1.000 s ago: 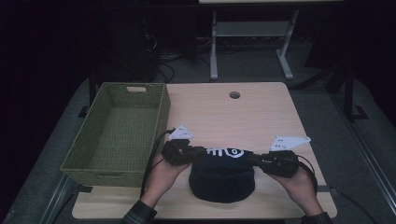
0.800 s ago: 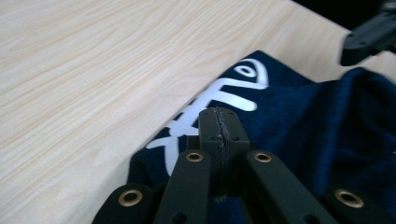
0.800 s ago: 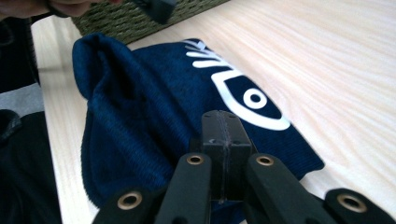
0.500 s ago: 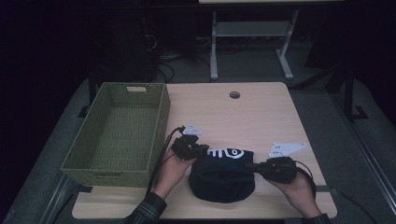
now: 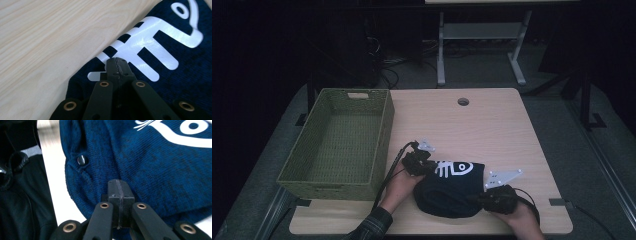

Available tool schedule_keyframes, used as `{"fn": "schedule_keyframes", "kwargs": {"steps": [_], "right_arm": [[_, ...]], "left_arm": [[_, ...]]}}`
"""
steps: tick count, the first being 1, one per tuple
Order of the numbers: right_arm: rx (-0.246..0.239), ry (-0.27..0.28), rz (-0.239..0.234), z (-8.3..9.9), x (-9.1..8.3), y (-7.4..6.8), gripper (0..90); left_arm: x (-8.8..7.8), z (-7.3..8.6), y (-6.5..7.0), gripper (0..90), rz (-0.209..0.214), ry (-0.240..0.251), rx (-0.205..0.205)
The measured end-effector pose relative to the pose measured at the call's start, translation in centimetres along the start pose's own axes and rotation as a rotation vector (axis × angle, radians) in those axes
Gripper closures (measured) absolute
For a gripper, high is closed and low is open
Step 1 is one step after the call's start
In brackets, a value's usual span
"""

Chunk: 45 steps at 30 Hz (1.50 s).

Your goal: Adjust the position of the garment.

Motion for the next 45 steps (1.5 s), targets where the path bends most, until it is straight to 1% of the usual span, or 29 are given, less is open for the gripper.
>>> {"fn": "schedule_keyframes", "kwargs": {"steps": [1,2,3,4,6,10,11,16,20,21,23,25,26,27,30,31,32,33,34,35,37,38,39,40,41,42,43,44,45], "right_arm": [[-0.008,-0.012,0.011,0.0,0.3,0.0,89.9],[-0.013,-0.02,0.018,0.0,0.5,-0.2,90.0],[-0.019,-0.024,0.016,0.0,0.8,-0.3,90.0],[-0.023,-0.031,0.018,0.1,1.1,-0.4,90.0],[-0.035,-0.042,0.026,0.0,1.6,-0.7,90.0],[-0.04,-0.043,0.013,-0.2,2.2,-1.3,90.0],[-0.044,-0.042,0.012,-0.2,2.3,-1.4,90.0],[-0.067,-0.046,0.01,-0.5,2.8,-1.9,90.0],[-0.078,-0.051,0.01,-0.7,2.9,-2.1,90.0],[-0.081,-0.05,0.012,-0.7,2.8,-2.2,90.0],[-0.078,-0.034,0.003,-1.0,2.1,-2.1,90.0],[-0.066,-0.006,0.005,-1.4,1.4,-1.9,90.0],[-0.066,-0.006,0.005,-1.4,1.4,-1.9,90.0],[-0.063,0.037,0.026,-1.9,0.2,-1.5,90.0],[-0.046,0.087,0.069,-2.5,-1.1,-0.3,90.0],[-0.032,0.099,0.077,-2.7,-1.5,0.2,90.0],[-0.032,0.099,0.077,-2.7,-1.5,0.2,90.0],[-0.013,0.119,0.113,-2.8,-2.0,1.6,90.0],[-0.001,0.122,0.119,-2.8,-2.2,2.0,90.0],[0.01,0.123,0.134,-2.8,-2.3,2.5,90.0],[0.023,0.112,0.158,-2.6,-2.2,3.4,90.0],[0.026,0.097,0.169,-2.4,-1.9,3.8,90.0],[0.037,0.083,0.167,-2.2,-1.6,4.1,90.0],[0.048,0.073,0.161,-2.0,-1.2,4.3,90.0],[0.054,0.052,0.164,-1.7,-0.8,4.5,90.0],[0.059,0.035,0.169,-1.6,-0.4,4.7,90.0],[0.057,0.023,0.17,-1.4,-0.1,4.8,90.0],[0.051,0.012,0.175,-1.3,0.3,4.8,90.0],[0.053,0.001,0.178,-1.1,0.6,4.8,90.0]], "left_arm": [[0.1,0.0,-0.1,90.0,-0.002,-0.008,0.011],[0.2,-0.2,0.0,90.0,0.002,-0.008,0.009],[0.2,-0.2,0.0,90.0,0.002,-0.008,0.009],[0.5,-0.4,-0.1,90.0,0.007,-0.011,0.02],[0.8,-0.5,-0.2,90.0,0.014,-0.013,0.022],[1.2,-1.2,-0.4,90.0,0.021,-0.024,0.051],[1.3,-1.3,-0.4,90.0,0.019,-0.031,0.067],[1.8,-2.1,-0.2,90.0,0.029,-0.03,0.086],[1.8,-2.4,-0.1,90.0,0.04,-0.015,0.08],[1.6,-2.4,0.0,90.0,0.044,-0.005,0.072],[0.7,-2.4,0.0,90.0,0.061,0.018,0.055],[-0.3,-2.5,0.2,90.0,0.071,0.049,0.042],[-0.3,-2.5,0.2,90.0,0.071,0.049,0.042],[-1.4,-2.4,0.7,90.0,0.084,0.079,0.031],[-2.9,-1.8,1.3,90.0,0.072,0.108,0.04],[-3.4,-1.6,1.7,90.0,0.08,0.122,0.026],[-3.4,-1.6,1.7,90.0,0.08,0.122,0.026],[-4.0,-1.2,2.0,90.0,0.083,0.128,0.023],[-4.3,-1.0,2.2,90.0,0.079,0.128,0.027],[-4.9,-0.3,3.0,90.0,0.082,0.129,0.014],[-5.0,0.6,3.4,90.0,0.064,0.1,0.025],[-4.8,1.1,3.4,90.0,0.055,0.081,0.029],[-4.4,1.6,3.4,90.0,0.049,0.063,0.025],[-4.0,2.0,3.2,90.0,0.041,0.038,0.031],[-3.5,2.3,3.1,90.0,0.043,0.026,0.024],[-3.1,2.6,3.0,90.0,0.043,0.002,0.024],[-3.1,2.6,3.0,90.0,0.043,0.002,0.024],[-2.2,2.9,2.8,90.0,0.028,-0.029,0.039],[-2.2,2.9,2.8,90.0,0.028,-0.029,0.039]]}}
Point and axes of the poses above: each handheld gripper's, and its own axes: x roughly forward along the jaws, z roughly out of its underside, y roughly to its right, the point moved 10 cm from there along x, roughly forward along the jaws, and after that the axes turned 10 degrees about -y, right-handed, at the moved point
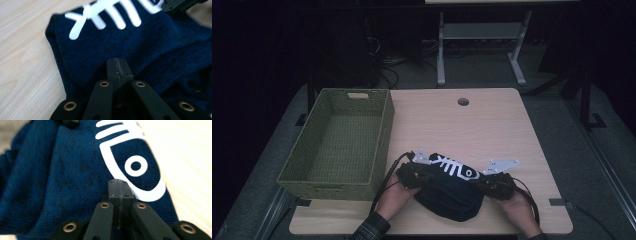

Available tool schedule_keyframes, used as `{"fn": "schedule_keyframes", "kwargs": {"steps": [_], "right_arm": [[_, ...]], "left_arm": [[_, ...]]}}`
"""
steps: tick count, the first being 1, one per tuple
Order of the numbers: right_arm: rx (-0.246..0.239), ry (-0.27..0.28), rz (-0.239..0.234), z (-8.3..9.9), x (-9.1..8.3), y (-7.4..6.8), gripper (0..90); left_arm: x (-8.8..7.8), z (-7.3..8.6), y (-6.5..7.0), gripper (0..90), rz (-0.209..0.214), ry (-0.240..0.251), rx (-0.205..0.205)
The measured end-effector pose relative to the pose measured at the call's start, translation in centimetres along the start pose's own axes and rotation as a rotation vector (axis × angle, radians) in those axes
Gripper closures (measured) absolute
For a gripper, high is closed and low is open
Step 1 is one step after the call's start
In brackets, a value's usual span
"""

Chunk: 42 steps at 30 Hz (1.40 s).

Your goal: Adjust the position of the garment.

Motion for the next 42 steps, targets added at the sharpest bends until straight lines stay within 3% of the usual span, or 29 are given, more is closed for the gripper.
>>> {"fn": "schedule_keyframes", "kwargs": {"steps": [3,8,10,12,15,16,17,18,19,20,21,24,27,33,39,42], "right_arm": [[0.008,-0.003,-0.005,0.1,0.2,-0.1,90.0],[0.013,0.003,-0.008,0.3,0.4,-0.1,90.0],[0.002,0.03,-0.003,0.1,-0.1,-0.1,88.1],[-0.008,0.071,0.015,-0.1,-0.8,0.3,79.9],[0.012,0.091,0.035,-0.1,-1.5,0.6,73.1],[0.038,0.116,0.064,0.1,-2.1,1.4,59.8],[0.042,0.123,0.078,0.2,-2.3,1.8,54.3],[0.042,0.123,0.078,0.2,-2.3,1.8,54.3],[0.052,0.133,0.099,0.4,-2.6,2.3,48.2],[0.059,0.14,0.119,0.6,-2.9,2.7,42.2],[0.081,0.152,0.167,1.2,-3.5,3.8,32.9],[0.103,0.153,0.199,1.9,-3.8,4.8,25.3],[0.149,0.116,0.227,3.5,-3.5,6.4,16.1],[0.161,0.047,0.243,4.3,-2.2,7.3,7.7],[0.172,0.037,0.255,4.6,-2.0,7.7,4.5],[0.186,0.025,0.261,4.8,-1.9,7.9,3.5]], "left_arm": [[0.8,0.2,-0.2,90.0,-0.009,-0.03,0.004],[0.7,0.2,-0.2,90.0,-0.006,-0.027,-0.004],[0.0,-0.3,-0.5,90.0,0.013,0.008,-0.028],[-0.7,-0.8,-0.8,88.9,0.009,0.045,-0.044],[-1.2,-1.1,-1.3,81.3,0.008,0.067,-0.063],[-1.2,-1.4,-1.7,69.5,0.003,0.092,-0.101],[-1.3,-1.5,-2.0,64.4,-0.006,0.095,-0.109],[-1.3,-1.5,-2.0,57.2,-0.006,0.095,-0.109],[-1.3,-1.5,-2.3,57.2,-0.013,0.099,-0.119],[-1.2,-1.5,-2.6,51.3,-0.019,0.102,-0.146],[-1.1,-1.3,-3.0,42.3,-0.025,0.096,-0.16],[-0.6,-0.9,-3.5,34.7,-0.015,0.077,-0.182],[0.2,-0.4,-3.8,28.3,-0.01,0.051,-0.188],[1.3,0.3,-4.0,22.0,-0.003,0.009,-0.186],[1.7,0.6,-4.0,21.9,0.007,-0.003,-0.196],[1.6,0.6,-3.8,27.4,0.012,-0.012,-0.194]]}}
Point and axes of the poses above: each handheld gripper's, and its own axes: x roughly forward along the jaws, z roughly out of its underside, y roughly to its right, the point moved 10 cm from there along x, roughly forward along the jaws, and after that the axes turned 10 degrees about -y, right-handed, at the moved point
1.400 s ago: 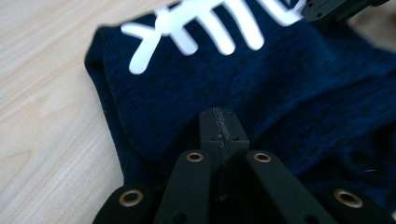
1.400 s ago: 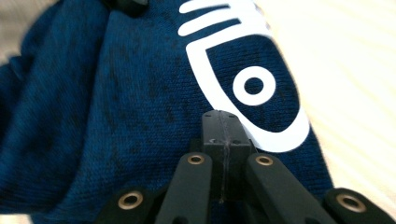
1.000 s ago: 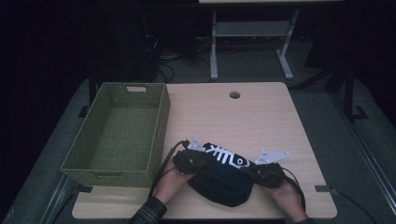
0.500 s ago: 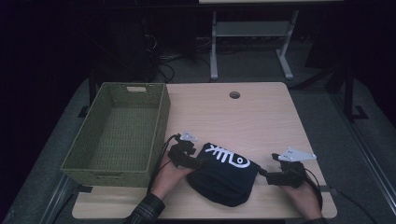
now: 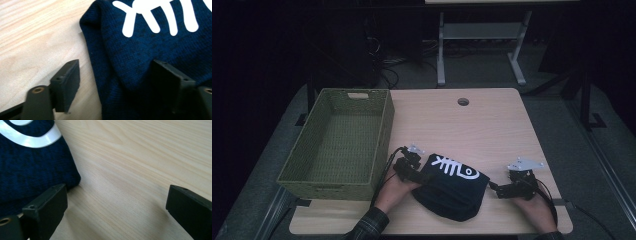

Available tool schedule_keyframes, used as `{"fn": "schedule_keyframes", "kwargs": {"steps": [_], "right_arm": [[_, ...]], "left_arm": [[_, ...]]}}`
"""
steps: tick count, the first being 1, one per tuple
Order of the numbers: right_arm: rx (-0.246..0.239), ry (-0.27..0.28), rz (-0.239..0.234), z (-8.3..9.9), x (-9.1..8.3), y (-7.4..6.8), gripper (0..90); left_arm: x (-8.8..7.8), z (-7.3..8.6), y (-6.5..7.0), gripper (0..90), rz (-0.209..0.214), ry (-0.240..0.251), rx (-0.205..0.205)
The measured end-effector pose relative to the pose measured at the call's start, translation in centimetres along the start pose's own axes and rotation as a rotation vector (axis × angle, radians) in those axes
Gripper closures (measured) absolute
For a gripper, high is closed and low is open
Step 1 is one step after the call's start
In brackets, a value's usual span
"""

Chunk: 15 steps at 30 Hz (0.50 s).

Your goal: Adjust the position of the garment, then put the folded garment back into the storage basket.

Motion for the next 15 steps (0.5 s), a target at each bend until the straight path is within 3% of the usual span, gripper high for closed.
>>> {"fn": "schedule_keyframes", "kwargs": {"steps": [3,6,7,8,9,15], "right_arm": [[0.007,-0.02,0.032,0.13,0.16,0.42,3.7],[0.012,-0.022,0.025,0.14,0.21,0.45,3.3],[0.021,-0.03,0.015,0.2,0.27,0.53,3.3],[0.021,-0.03,0.015,0.2,0.27,0.53,3.3],[0.027,-0.031,0.009,0.2,0.31,0.55,2.9],[0.027,-0.032,0.009,0.2,0.31,0.55,2.9]], "left_arm": [[-0.02,0.0,0.24,36.9,0.006,-0.008,0.012],[-0.01,0.02,0.24,40.4,-0.004,-0.013,0.024],[-0.01,0.01,0.38,48.0,0.001,-0.015,0.027],[0.0,0.03,0.51,48.0,0.009,-0.02,0.027],[0.03,0.04,0.66,55.1,0.011,-0.03,0.039],[0.11,0.02,0.9,70.5,0.04,-0.042,0.041]]}}
Point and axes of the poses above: each handheld gripper's, and its own axes: x roughly forward along the jaws, z roughly out of its underside, y roughly to its right, the point moved 10 cm from there along x, roughly forward along the jaws, and after that the axes turned 10 degrees about -y, right-handed, at the moved point
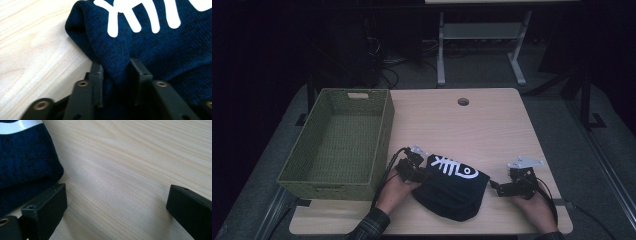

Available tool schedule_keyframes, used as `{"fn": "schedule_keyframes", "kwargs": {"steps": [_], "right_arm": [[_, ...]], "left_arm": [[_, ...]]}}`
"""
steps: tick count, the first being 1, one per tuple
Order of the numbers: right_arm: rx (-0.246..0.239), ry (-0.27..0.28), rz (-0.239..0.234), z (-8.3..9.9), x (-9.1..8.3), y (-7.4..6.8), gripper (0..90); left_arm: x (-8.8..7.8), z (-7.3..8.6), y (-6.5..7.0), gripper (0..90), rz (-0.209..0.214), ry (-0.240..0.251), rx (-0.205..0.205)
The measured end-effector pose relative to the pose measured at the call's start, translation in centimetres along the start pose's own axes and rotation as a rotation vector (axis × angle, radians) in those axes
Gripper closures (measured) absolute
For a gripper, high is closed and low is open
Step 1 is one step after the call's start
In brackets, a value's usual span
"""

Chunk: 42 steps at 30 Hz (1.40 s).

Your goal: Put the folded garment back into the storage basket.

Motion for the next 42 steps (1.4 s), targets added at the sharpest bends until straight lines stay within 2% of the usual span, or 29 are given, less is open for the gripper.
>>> {"fn": "schedule_keyframes", "kwargs": {"steps": [4,7,9,10,14,16,22,35,37,38,39,42], "right_arm": [[0.001,-0.001,0.0,0.0,0.0,0.0,2.9],[0.0,0.0,0.0,0.0,0.0,0.0,2.9],[0.0,-0.001,0.001,0.0,0.0,0.0,2.9],[0.001,-0.001,0.0,0.0,0.0,0.0,2.9],[0.005,-0.003,-0.001,0.0,0.0,0.0,2.9],[0.005,-0.003,-0.001,0.0,0.0,0.0,2.9],[0.008,-0.003,0.002,0.0,0.0,0.0,3.0],[0.015,-0.003,0.006,0.0,0.0,0.1,3.0],[0.015,-0.003,0.007,0.0,0.0,0.1,3.0],[0.015,-0.003,0.007,0.0,0.0,0.1,3.1],[0.015,-0.003,0.007,0.0,0.0,0.1,3.1],[0.015,-0.003,0.007,0.0,0.0,0.1,3.0]], "left_arm": [[-0.1,0.0,0.0,74.5,0.012,-0.009,0.006],[-0.1,-0.2,0.2,75.9,0.015,0.0,-0.011],[-0.3,-0.4,0.3,76.7,0.009,0.0,-0.009],[-0.6,-0.5,0.3,76.8,0.002,-0.006,0.007],[-1.7,-1.1,1.1,76.9,0.023,0.009,-0.019],[-2.1,-1.1,1.2,76.9,0.028,0.01,-0.011],[-3.9,-2.0,2.1,76.9,0.084,0.035,-0.022],[-7.5,-4.6,3.4,77.1,0.11,0.021,0.015],[-8.0,-4.9,3.6,77.1,0.12,0.023,0.016],[-8.6,-5.2,3.9,77.1,0.142,0.024,0.018],[-8.6,-5.2,3.9,77.1,0.142,0.024,0.018],[-10.0,-5.9,4.0,77.1,0.136,0.021,0.03]]}}
Point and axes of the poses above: each handheld gripper's, and its own axes: x roughly forward along the jaws, z roughly out of its underside, y roughly to its right, the point moved 10 cm from there along x, roughly forward along the jaws, and after that the axes turned 10 degrees about -y, right-handed, at the moved point
